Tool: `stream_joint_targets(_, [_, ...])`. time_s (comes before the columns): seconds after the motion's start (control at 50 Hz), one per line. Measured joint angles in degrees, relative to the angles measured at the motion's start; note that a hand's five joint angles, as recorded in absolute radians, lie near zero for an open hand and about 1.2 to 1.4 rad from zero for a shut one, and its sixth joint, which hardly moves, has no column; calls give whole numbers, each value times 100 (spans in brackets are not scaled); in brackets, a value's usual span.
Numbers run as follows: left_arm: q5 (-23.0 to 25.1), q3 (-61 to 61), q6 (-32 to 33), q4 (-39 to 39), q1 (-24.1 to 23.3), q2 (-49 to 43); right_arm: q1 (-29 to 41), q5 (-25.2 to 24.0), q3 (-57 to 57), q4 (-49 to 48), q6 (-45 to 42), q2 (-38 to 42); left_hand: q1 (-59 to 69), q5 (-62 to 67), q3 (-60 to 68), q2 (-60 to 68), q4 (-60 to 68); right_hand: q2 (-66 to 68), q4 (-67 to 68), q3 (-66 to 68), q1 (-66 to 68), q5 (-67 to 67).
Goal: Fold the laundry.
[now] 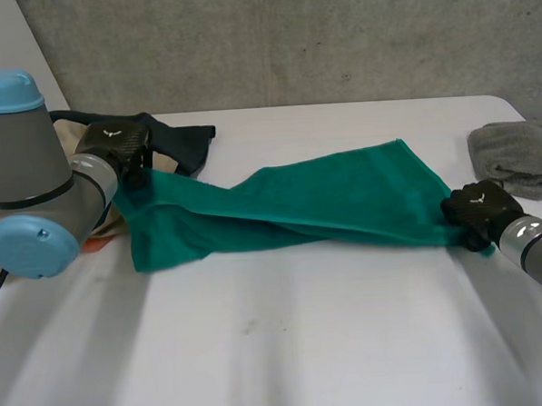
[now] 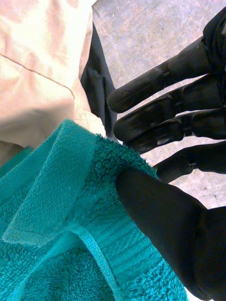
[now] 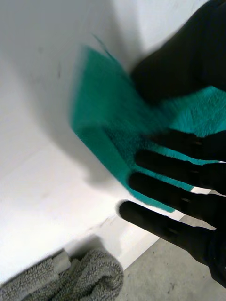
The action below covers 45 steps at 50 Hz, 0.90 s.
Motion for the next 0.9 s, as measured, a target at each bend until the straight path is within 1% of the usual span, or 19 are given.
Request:
stream_joint_targets(0.02, [0, -7, -2, -1, -1, 0, 0, 12, -41, 1, 0, 24, 0, 0, 0, 0, 0, 288, 302, 338, 247, 313])
stream_joint_targets(0.06, [2, -36, -8, -11, -7, 1, -3, 56, -168, 2, 1, 80, 0, 0, 0, 0, 0, 518, 664, 627, 276, 539])
stream_joint_targets(0.14, [5, -102, -12, -67, -16, 21, -15, 128, -307, 3, 7, 79, 0, 0, 0, 0, 0, 518, 715, 655, 276, 539])
stream_joint_targets(0.22, [13, -280, -6, -304, -25, 145, -41, 220, -387, 88, -4, -224, 0, 0, 0, 0, 0, 518, 725, 656, 276, 539])
stream_joint_targets(0.28, [32, -472, 2, -613, -30, 382, -57, 263, -363, 352, -84, -735, 0, 0, 0, 0, 0, 518, 726, 661, 276, 539])
stream_joint_targets(0.32, [62, -710, 23, -920, -35, 686, -83, 275, -365, 746, -219, -1243, 0, 0, 0, 0, 0, 518, 726, 671, 276, 539])
stream_joint_targets(0.34, [68, -789, 32, -1009, -36, 784, -92, 276, -366, 837, -251, -1341, 0, 0, 0, 0, 0, 518, 726, 671, 276, 539])
stream_joint_targets(0.36, [96, -1007, 64, -1235, -44, 1064, -157, 280, -386, 1276, -424, -1811, 0, 0, 0, 0, 0, 518, 727, 672, 276, 539])
stream_joint_targets(0.42, [165, -1394, 181, -1550, -67, 1573, -320, 280, -436, 1986, -749, -2503, 0, 0, 0, 0, 0, 518, 727, 672, 276, 539])
stream_joint_targets(0.48, [312, -1878, 500, -1785, -97, 2264, -575, 283, -545, 2888, -1269, -3305, 0, 0, 0, 0, 0, 518, 727, 672, 276, 539])
stream_joint_targets(0.58, [509, -2308, 973, -1827, -106, 2881, -757, 286, -633, 3658, -1802, -3844, 0, 0, 0, 0, 0, 518, 727, 672, 276, 539])
stream_joint_targets(0.68, [577, -2442, 1160, -1695, -115, 2844, -733, 294, -609, 3828, -1957, -3734, 0, 0, 0, 0, 0, 518, 728, 672, 276, 539])
stream_joint_targets(0.74, [579, -2397, 1196, -1388, -143, 2333, -489, 411, -655, 3808, -1966, -3053, 0, 0, 0, 0, 0, 518, 728, 672, 276, 548])
stream_joint_targets(0.78, [567, -2266, 1194, -1108, -162, 1905, -276, 601, -783, 3719, -1936, -2532, 0, 0, 0, 0, 0, 518, 728, 672, 276, 564])
stream_joint_targets(0.82, [546, -2107, 1197, -877, -172, 1580, -136, 769, -900, 3613, -1911, -2193, 0, 0, 0, 0, 0, 518, 728, 672, 276, 563])
stream_joint_targets(0.84, [512, -1849, 1203, -582, -180, 1198, 38, 1017, -1103, 3391, -1879, -1768, 0, 0, 0, 0, 0, 518, 728, 672, 276, 564])
stream_joint_targets(0.9, [404, -1184, 1225, -43, -179, 571, 265, 1434, -1511, 2826, -1823, -1187, 0, 0, 0, 0, 0, 518, 728, 672, 276, 563])
